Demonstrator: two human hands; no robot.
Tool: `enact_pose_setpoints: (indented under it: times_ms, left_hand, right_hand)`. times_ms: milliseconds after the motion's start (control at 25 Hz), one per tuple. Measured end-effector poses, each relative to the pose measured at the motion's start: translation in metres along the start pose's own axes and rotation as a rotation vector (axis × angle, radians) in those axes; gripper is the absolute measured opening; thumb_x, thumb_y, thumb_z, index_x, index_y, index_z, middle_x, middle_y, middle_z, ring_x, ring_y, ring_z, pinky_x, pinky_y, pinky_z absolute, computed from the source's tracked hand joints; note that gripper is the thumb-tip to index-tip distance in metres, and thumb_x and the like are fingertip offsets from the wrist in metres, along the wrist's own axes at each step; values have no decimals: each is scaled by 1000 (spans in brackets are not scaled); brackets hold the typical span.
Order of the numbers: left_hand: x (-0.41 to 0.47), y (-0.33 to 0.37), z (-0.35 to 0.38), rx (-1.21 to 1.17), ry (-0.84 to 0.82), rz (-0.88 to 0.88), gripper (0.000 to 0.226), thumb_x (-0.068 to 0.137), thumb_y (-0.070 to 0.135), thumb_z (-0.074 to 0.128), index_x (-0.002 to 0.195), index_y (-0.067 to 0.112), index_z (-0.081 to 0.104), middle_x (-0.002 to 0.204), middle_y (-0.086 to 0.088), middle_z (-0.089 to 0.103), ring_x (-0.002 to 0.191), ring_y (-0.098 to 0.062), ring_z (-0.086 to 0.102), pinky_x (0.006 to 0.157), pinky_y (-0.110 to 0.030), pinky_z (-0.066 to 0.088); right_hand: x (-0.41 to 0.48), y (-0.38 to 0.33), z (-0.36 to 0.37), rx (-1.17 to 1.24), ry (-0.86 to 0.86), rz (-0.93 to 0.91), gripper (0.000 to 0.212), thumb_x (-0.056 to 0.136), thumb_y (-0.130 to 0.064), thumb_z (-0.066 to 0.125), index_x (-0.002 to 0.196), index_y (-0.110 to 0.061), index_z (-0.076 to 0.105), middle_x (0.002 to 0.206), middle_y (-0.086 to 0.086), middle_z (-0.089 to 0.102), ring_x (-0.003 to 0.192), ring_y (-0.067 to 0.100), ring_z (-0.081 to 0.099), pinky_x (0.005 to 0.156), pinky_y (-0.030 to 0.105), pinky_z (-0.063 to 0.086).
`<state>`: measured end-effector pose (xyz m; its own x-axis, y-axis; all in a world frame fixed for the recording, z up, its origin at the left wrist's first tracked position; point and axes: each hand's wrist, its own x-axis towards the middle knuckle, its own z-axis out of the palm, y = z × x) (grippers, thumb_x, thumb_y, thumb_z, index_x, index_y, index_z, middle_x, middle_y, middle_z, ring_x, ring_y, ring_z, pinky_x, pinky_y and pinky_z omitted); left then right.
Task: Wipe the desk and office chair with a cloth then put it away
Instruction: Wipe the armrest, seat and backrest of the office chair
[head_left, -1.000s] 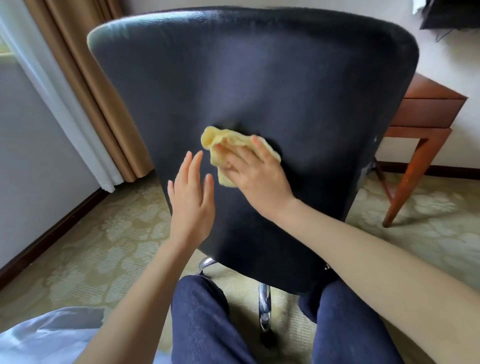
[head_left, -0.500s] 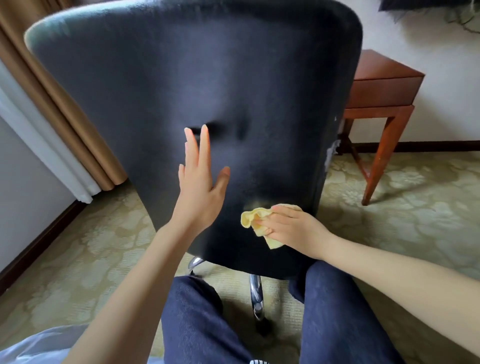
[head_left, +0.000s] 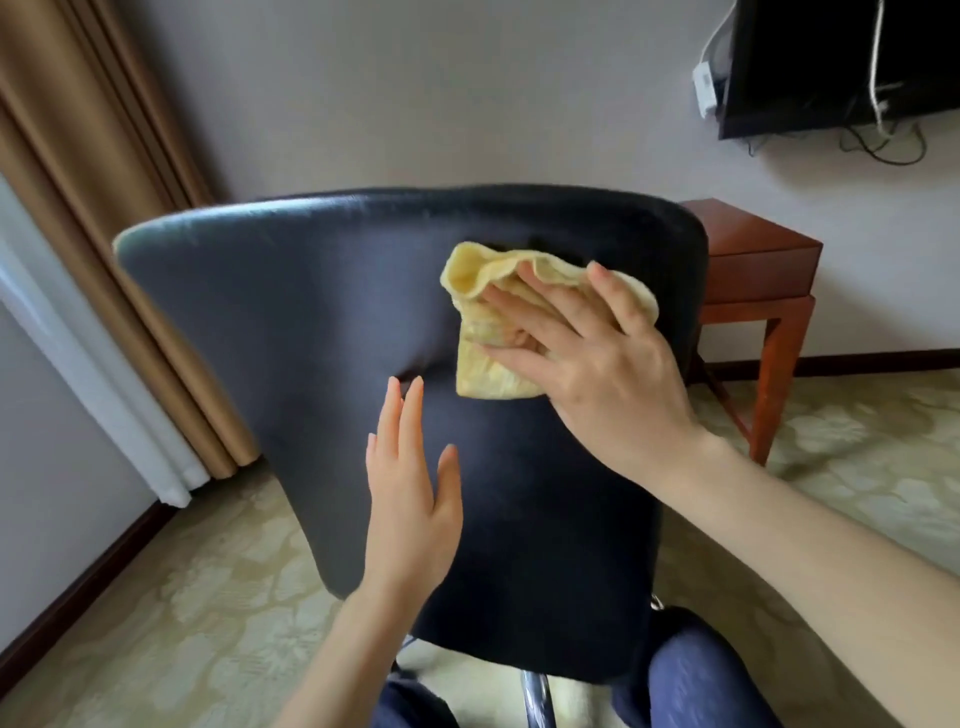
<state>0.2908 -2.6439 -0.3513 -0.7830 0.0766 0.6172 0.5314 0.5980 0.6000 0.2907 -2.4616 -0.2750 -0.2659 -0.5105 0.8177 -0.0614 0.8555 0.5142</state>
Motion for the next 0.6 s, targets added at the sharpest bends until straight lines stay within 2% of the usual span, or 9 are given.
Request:
enact_pose_setpoints:
  times_ms: [80, 160, 240, 280, 360, 400, 480, 600]
  left_hand:
    - [7, 2, -8, -6, 54, 50, 62, 95, 7, 50, 147, 25, 22, 158, 10, 13, 144, -4, 11, 116, -50, 20]
    - [16, 5, -18, 1, 91, 101, 61, 93, 11, 47, 147, 26, 22, 157, 12, 15, 144, -6, 14, 115, -51, 23]
    - [27, 12, -25, 10, 120, 127, 63, 90, 16, 45, 146, 28, 20, 155, 19, 11, 144, -4, 12, 116, -48, 22]
    - [31, 15, -28, 13, 142, 140, 64, 89, 16, 45, 146, 29, 18, 155, 19, 10, 143, -2, 11, 117, -44, 20]
    - [40, 22, -34, 7, 197, 165, 69, 88, 13, 47, 148, 25, 15, 158, 10, 10, 144, -4, 8, 116, -35, 17]
    - [45, 25, -36, 6, 223, 171, 71, 87, 11, 48, 149, 21, 14, 159, 4, 9, 145, -7, 7, 117, -36, 15]
    - [56, 30, -42, 22, 261, 168, 72, 86, 11, 48, 149, 17, 14, 160, 0, 6, 147, -13, 4, 118, -45, 14]
    - [65, 36, -51, 50, 280, 180, 72, 86, 11, 50, 149, 19, 16, 157, 10, 3, 147, -16, 2, 116, -55, 14]
  right_hand:
    - [36, -3, -9, -31, 61, 93, 35, 103, -22, 41, 136, -30, 51, 142, -7, 48, 131, 14, 45, 109, 37, 35]
    - [72, -7, -19, 43, 71, 137, 40, 102, -17, 36, 134, -34, 52, 142, -6, 48, 132, 17, 45, 110, 41, 34]
    - [111, -13, -27, 248, -87, 149, 47, 94, -13, 39, 132, -36, 53, 142, -1, 49, 130, 25, 47, 109, 42, 32]
    - [130, -17, -29, 340, -206, 151, 47, 91, -14, 41, 132, -36, 51, 140, 1, 49, 126, 27, 48, 103, 41, 33]
    - [166, -27, -26, 442, -376, 129, 45, 91, -16, 46, 132, -36, 47, 129, 0, 50, 115, 29, 54, 84, 37, 36]
    - [180, -30, -24, 482, -432, 106, 44, 91, -18, 47, 131, -36, 46, 125, 0, 52, 110, 29, 56, 77, 35, 34]
    - [192, -27, -22, 569, -471, 97, 40, 91, -23, 50, 128, -39, 49, 120, 0, 56, 106, 28, 57, 72, 33, 32]
    - [168, -7, -26, 561, -387, 121, 39, 91, -28, 50, 128, -41, 48, 113, 0, 59, 101, 31, 59, 69, 34, 31]
